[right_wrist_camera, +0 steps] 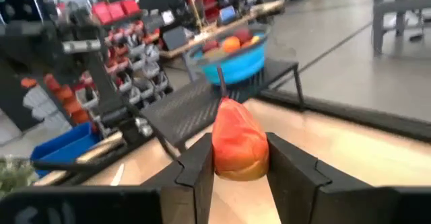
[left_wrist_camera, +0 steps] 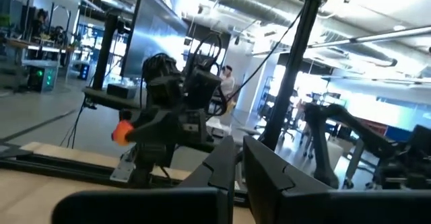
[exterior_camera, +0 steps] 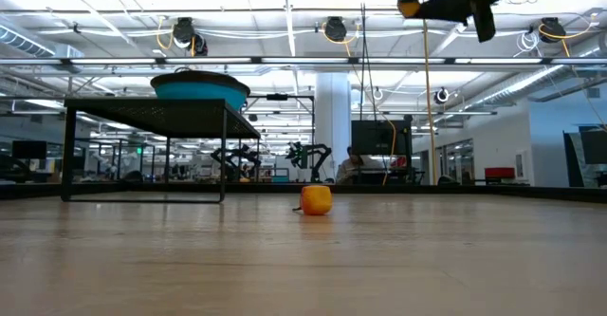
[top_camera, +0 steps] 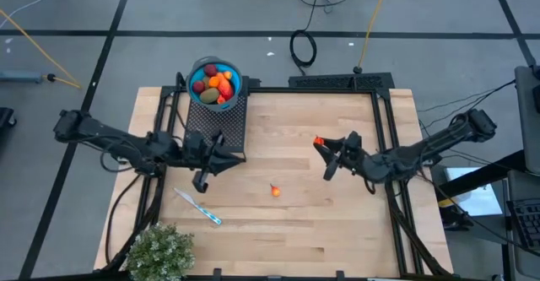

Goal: Pick & Place Fruit
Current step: Put the pear into the blue strainer bowl on the shelf

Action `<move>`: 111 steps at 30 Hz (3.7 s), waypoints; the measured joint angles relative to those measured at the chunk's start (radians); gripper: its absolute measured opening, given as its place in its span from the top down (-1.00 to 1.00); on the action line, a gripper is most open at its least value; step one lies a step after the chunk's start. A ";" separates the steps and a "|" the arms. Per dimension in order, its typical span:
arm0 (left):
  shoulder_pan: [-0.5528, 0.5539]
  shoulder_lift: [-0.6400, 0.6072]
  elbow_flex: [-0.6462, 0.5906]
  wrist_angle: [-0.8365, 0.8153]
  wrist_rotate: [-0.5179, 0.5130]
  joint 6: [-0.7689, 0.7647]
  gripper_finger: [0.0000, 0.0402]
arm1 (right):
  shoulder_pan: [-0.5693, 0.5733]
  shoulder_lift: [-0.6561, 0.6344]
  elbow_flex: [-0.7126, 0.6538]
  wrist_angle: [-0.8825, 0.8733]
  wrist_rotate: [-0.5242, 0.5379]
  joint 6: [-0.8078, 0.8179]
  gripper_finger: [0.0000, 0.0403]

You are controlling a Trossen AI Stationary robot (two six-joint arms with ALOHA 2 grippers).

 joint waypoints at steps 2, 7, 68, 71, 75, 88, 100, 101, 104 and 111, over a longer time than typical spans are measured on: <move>0.000 0.040 0.020 0.009 -0.006 0.004 0.81 | -0.013 0.013 0.000 -0.011 -0.039 0.018 0.45; 0.000 0.145 0.102 0.011 -0.017 0.014 0.62 | -0.047 0.070 0.000 -0.007 -0.167 0.065 0.45; 0.103 0.610 0.546 -0.230 0.080 0.060 0.04 | -0.053 0.213 0.000 0.482 -0.669 0.016 0.45; 0.104 0.610 0.546 -0.229 0.078 0.071 0.24 | -0.053 0.213 0.000 0.481 -0.669 0.016 0.45; 0.105 0.610 0.546 -0.228 0.088 0.111 0.56 | -0.053 0.213 0.000 0.480 -0.644 0.016 0.45; 0.114 0.609 0.546 -0.227 0.120 0.110 0.98 | -0.053 0.213 0.000 0.475 -0.643 0.015 0.44; 0.115 0.610 0.546 -0.231 0.144 0.101 1.00 | -0.053 0.213 0.000 0.480 -0.676 0.015 0.24; 0.114 0.610 0.546 -0.231 0.147 0.094 1.00 | -0.053 0.213 0.000 0.481 -0.689 0.015 0.22; 0.114 0.610 0.546 -0.231 0.160 0.087 1.00 | -0.053 0.213 0.000 0.482 -0.700 0.015 0.16; 0.115 0.610 0.545 -0.232 0.159 0.083 1.00 | -0.053 0.213 0.000 0.478 -0.701 0.018 0.07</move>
